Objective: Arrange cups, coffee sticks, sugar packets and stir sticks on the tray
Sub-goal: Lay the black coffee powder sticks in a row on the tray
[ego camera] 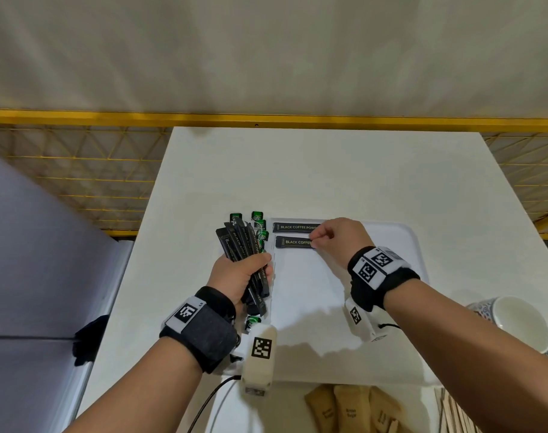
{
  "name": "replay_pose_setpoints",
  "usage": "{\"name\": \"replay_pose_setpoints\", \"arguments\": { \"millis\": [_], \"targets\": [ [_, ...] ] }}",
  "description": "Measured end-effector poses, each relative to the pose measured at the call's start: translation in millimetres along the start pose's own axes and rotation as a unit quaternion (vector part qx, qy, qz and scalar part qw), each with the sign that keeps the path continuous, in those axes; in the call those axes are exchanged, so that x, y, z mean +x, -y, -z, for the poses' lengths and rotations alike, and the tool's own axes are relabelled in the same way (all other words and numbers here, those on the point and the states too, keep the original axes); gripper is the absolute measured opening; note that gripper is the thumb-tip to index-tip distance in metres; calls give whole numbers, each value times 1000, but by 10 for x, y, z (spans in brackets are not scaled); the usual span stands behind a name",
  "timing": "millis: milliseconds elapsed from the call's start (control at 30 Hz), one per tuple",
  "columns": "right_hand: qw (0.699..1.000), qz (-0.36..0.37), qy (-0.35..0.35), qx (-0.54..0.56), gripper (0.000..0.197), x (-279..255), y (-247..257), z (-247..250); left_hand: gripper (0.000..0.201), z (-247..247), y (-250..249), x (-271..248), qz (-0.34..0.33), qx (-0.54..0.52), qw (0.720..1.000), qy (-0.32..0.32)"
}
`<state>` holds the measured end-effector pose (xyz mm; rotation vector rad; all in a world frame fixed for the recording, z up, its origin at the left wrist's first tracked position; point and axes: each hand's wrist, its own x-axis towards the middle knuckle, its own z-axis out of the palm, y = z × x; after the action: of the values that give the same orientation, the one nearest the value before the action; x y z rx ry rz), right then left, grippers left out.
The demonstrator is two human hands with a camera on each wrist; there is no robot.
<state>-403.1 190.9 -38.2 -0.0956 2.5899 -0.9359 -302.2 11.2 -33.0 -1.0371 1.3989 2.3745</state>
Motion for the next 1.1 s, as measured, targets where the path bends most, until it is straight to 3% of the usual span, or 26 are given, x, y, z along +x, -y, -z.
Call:
{"name": "replay_pose_setpoints", "arguments": {
  "millis": [167,467,667,967,1100],
  "targets": [
    [998,10,25,-62,15,43,107,-50,10,4,-12,-16,2,16,1000,3],
    [998,26,8,-55,16,53,98,-73,6,5,0,-12,19,1,999,26],
    [993,55,4,101,13,-137,131,-93,15,-14,20,6,37,15,999,34],
    [947,-11,113,301,21,-467,246,-253,14,-75,41,-93,-4,119,991,59],
    [930,-46,116,345,22,-532,252,-276,20,-56,52,-127,-17,128,990,63]
  ]
}}
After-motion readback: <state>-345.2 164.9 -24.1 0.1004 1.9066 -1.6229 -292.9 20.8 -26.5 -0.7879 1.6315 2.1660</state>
